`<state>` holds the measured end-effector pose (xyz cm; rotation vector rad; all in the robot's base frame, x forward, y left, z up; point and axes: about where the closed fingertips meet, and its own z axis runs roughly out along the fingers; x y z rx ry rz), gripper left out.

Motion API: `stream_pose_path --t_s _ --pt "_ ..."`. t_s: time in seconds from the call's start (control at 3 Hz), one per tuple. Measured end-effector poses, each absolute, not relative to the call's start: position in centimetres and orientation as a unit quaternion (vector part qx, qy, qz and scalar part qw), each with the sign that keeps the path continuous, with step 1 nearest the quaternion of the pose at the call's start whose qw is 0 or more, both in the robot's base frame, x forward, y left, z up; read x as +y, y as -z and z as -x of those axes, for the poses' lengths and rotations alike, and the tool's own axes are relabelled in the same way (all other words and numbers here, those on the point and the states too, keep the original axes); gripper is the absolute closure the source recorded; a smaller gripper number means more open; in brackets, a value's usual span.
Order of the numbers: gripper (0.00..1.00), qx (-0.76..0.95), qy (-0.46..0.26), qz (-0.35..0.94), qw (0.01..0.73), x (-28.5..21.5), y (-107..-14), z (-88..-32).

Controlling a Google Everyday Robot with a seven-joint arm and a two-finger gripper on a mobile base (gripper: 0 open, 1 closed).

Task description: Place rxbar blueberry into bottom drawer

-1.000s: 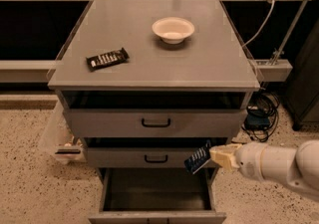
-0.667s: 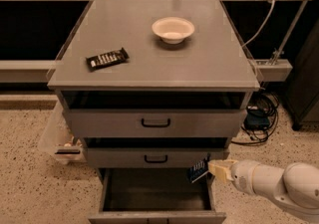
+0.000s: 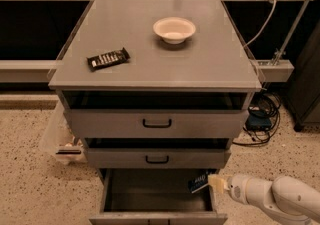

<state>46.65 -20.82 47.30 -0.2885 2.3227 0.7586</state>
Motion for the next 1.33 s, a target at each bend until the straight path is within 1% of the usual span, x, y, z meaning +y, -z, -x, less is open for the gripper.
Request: stream_pose_path --t_s 0.67,1.0,1.33 --pt "1.0 0.891 -0.29 0.111 0.332 -20.8 -47.0 -46.6" --pt "1.0 0.893 -0.31 0.076 0.319 -20.8 -43.4 -46.9" --pt "1.0 0.893 -0.333 0.014 0.304 -20.2 -36.1 -48.1"
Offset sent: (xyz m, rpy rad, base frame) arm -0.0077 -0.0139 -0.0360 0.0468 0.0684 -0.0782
